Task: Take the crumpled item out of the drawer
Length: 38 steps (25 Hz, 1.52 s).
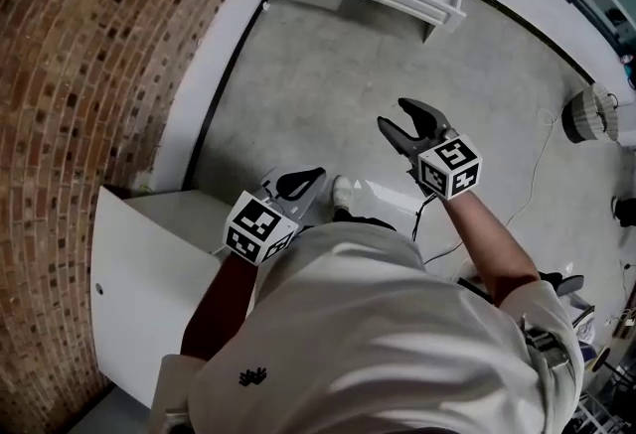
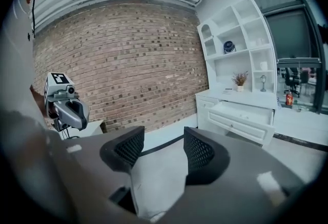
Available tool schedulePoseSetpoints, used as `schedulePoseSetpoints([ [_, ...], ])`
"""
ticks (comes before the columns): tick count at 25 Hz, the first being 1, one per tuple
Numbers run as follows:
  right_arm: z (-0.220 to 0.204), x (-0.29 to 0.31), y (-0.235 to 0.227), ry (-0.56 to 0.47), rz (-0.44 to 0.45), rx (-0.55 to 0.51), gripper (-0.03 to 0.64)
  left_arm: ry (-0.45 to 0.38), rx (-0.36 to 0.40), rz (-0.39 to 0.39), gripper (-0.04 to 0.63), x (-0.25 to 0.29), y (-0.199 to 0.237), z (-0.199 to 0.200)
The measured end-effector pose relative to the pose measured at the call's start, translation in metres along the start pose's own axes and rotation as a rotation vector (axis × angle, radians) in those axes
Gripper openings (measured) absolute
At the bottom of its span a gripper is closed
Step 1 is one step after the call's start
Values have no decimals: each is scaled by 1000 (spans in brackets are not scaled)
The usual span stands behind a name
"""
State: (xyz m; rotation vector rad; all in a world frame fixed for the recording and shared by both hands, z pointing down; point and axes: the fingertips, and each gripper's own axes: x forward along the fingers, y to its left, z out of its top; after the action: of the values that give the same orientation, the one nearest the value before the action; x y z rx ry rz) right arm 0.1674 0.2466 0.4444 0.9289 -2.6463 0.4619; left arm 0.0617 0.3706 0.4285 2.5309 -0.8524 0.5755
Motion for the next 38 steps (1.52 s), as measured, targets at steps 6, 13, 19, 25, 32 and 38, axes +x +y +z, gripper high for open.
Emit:
schedulePoseSetpoints([
  [6, 15, 33, -54, -11, -27, 25, 249, 8, 13, -25, 6, 36, 35, 29],
  [13, 26, 81, -100, 4, -91, 58, 249, 33, 47, -92, 6, 60, 96, 49],
  [19, 51, 133, -136, 21, -187, 64, 247, 13, 81, -162, 6, 72, 176, 74],
  [25, 87, 189, -179, 45, -295, 75, 247, -16, 127, -224, 6, 69, 265, 123],
  [32, 112, 256, -217, 77, -375, 71, 247, -34, 119, -239, 6, 57, 358, 145],
  [38, 119, 288, -250, 120, -402, 75, 247, -50, 87, -249, 6, 62, 405, 159],
])
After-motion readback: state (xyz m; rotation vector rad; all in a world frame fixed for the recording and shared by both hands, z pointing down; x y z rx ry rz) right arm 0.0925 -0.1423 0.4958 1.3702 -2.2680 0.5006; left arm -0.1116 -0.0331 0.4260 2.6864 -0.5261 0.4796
